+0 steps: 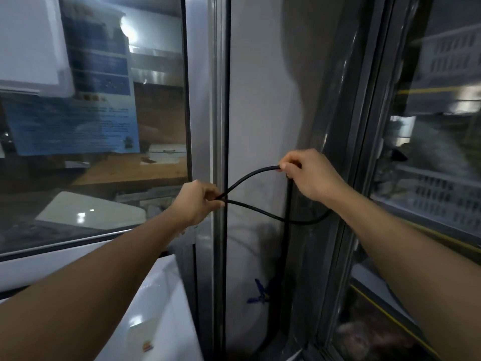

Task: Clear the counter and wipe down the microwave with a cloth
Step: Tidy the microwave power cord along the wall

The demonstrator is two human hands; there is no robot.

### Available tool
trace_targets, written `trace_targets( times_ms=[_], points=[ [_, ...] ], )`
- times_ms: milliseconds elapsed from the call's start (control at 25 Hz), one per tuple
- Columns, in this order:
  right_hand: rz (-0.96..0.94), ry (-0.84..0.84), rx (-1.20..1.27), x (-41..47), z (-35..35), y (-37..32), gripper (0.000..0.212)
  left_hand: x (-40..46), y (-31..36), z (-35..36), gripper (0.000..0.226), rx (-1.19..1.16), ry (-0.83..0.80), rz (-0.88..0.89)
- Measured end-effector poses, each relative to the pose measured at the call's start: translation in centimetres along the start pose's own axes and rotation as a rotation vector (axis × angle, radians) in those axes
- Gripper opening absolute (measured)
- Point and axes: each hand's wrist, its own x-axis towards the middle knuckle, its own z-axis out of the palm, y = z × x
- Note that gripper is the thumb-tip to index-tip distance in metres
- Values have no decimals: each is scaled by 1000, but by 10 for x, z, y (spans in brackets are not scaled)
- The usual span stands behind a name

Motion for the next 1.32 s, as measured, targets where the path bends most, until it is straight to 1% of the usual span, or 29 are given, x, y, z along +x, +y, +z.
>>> trace_targets(
  times_ms=[120, 200, 280, 320, 360, 400, 440, 520, 560, 640, 720, 760, 800, 880, 920, 1000, 1080, 1160, 1240, 1320],
  points=[
    [75, 90, 15, -3, 19, 16, 22, -3, -26, 5, 15, 38, -67, -77],
    [51, 85, -49, -6, 35, 20, 23, -4, -36, 5, 13, 62, -76, -79],
    [-66, -57, -222, -8, 61, 15, 38, -1, -39, 4, 13, 84, -77, -60],
    [-127, -136, -281, -8, 76, 9, 39, 0, -39, 3, 14, 98, -75, -44],
    [-170, -177, -293, -8, 90, 1, 35, 2, -39, 3, 14, 109, -71, -27],
    [-192, -192, -268, -7, 103, -5, 27, 3, -41, 4, 14, 117, -65, -18],
    [-172, -186, -190, -5, 112, -10, 21, 4, -46, 4, 14, 120, -62, -20],
    [-72, -142, 11, -2, 124, -6, 17, 4, -61, 4, 14, 124, -63, -65],
    [-41, -121, 74, 0, 128, 1, 18, 3, -70, 4, 15, 135, -66, -93],
    [-1, -112, 127, 0, 140, 17, 18, 2, -87, 2, 17, 168, -79, -132],
    [63, -107, 130, -5, 154, 31, 19, 3, -97, 0, 17, 189, -108, -138],
    [79, -101, 100, -8, 164, 36, 20, 4, -99, -1, 16, 199, -119, -137],
    [62, -85, 17, -12, 174, 38, 19, 5, -101, -1, 16, 208, -124, -137],
    [-106, -34, -222, -21, 192, 33, 22, 8, -102, 1, 15, 222, -125, -134],
    [-192, -24, -311, -24, 201, 26, 31, 9, -102, 3, 14, 229, -127, -131],
    [-241, -61, -382, -26, 219, 10, 53, 10, -102, 6, 14, 252, -129, -124],
    [-174, -116, -326, -24, 234, -1, 65, 10, -102, 8, 14, 279, -127, -107],
    [-95, -155, -237, -22, 248, -3, 65, 9, -102, 9, 13, 295, -129, -98],
    [-64, -178, -179, -23, 258, -2, 60, 8, -102, 11, 11, 302, -125, -95],
    [-66, -184, -112, -26, 266, 0, 47, 6, -103, 13, 9, 307, -122, -96]
  ],
)
